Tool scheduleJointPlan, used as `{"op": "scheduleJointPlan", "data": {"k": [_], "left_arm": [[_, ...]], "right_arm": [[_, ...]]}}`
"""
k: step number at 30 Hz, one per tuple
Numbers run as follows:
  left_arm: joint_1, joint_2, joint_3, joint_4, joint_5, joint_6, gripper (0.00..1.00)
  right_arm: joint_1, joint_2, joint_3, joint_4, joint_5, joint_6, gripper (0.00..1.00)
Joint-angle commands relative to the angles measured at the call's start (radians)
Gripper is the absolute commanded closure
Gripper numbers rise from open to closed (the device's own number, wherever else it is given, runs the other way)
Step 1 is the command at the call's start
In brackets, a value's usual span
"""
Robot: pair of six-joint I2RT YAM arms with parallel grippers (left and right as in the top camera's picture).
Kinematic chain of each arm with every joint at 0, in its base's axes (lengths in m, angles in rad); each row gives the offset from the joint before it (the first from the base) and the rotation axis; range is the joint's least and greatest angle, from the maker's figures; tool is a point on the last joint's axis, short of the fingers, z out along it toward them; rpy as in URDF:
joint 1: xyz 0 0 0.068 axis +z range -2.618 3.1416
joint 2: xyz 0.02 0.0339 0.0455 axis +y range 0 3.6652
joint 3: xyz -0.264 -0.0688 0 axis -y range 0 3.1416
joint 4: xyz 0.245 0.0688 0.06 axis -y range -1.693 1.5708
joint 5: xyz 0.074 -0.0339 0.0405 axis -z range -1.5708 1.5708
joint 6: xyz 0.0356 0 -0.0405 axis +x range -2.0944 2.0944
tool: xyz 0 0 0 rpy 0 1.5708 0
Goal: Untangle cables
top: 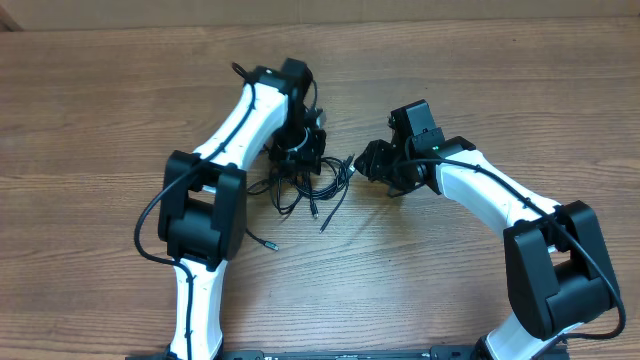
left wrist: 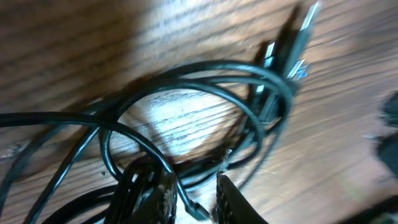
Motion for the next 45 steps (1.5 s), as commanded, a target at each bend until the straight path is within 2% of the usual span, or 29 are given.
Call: {"op": "scheduleJointPlan", "data": {"k": [1, 7, 13, 14, 16, 17, 21, 25, 26, 29, 31, 35, 45], "left_arm": [[0.029, 0.006, 0.100, -0.011, 0.108, -0.017, 0.76], [0.057, 0.004, 0.296, -0.102, 0.112, -0.056, 0.72], [0.094, 0.004, 0.386, -0.137, 0.110, -0.105, 0.56], [0.103, 0.004, 0.384, -0.138, 0.098, -0.114, 0.42], [0.115, 0.005, 0.375, -0.140, 0.059, -0.140, 0.06], [0.122, 0.005, 0.371, -0.144, 0.037, -0.154, 0.05], [0.145, 0.005, 0.359, -0.165, 0.036, -0.163, 0.28], [0.147, 0.005, 0.341, -0.172, 0.036, -0.162, 0.36], [0.146, 0.005, 0.337, -0.172, 0.036, -0.158, 0.36], [0.143, 0.005, 0.333, -0.175, 0.035, -0.158, 0.36], [0.142, 0.005, 0.333, -0.174, 0.033, -0.158, 0.36], [0.142, 0.005, 0.333, -0.172, 0.032, -0.158, 0.36], [0.141, 0.005, 0.333, -0.171, 0.032, -0.158, 0.36]], "right_arm": [[-0.002, 0.008, 0.011, 0.022, -0.004, -0.054, 0.46], [-0.002, 0.009, 0.011, 0.039, -0.005, -0.141, 0.44], [-0.001, 0.009, 0.027, 0.031, 0.000, -0.183, 0.45], [0.002, 0.009, 0.035, 0.027, 0.000, -0.201, 0.45], [0.012, 0.009, 0.045, 0.027, 0.005, -0.244, 0.45], [0.020, 0.009, 0.046, 0.028, 0.014, -0.261, 0.45], [0.069, 0.011, 0.044, 0.029, 0.115, -0.299, 0.49], [0.127, 0.014, 0.044, 0.072, 0.179, -0.338, 0.55], [0.142, 0.014, 0.044, 0.084, 0.202, -0.339, 0.58], [0.166, 0.016, 0.045, 0.109, 0.233, -0.351, 0.57], [0.179, 0.018, 0.046, 0.127, 0.233, -0.402, 0.50], [0.187, 0.034, 0.083, 0.081, 0.248, -0.518, 0.44], [0.204, 0.134, 0.101, 0.123, 0.262, -0.648, 0.45]]}}
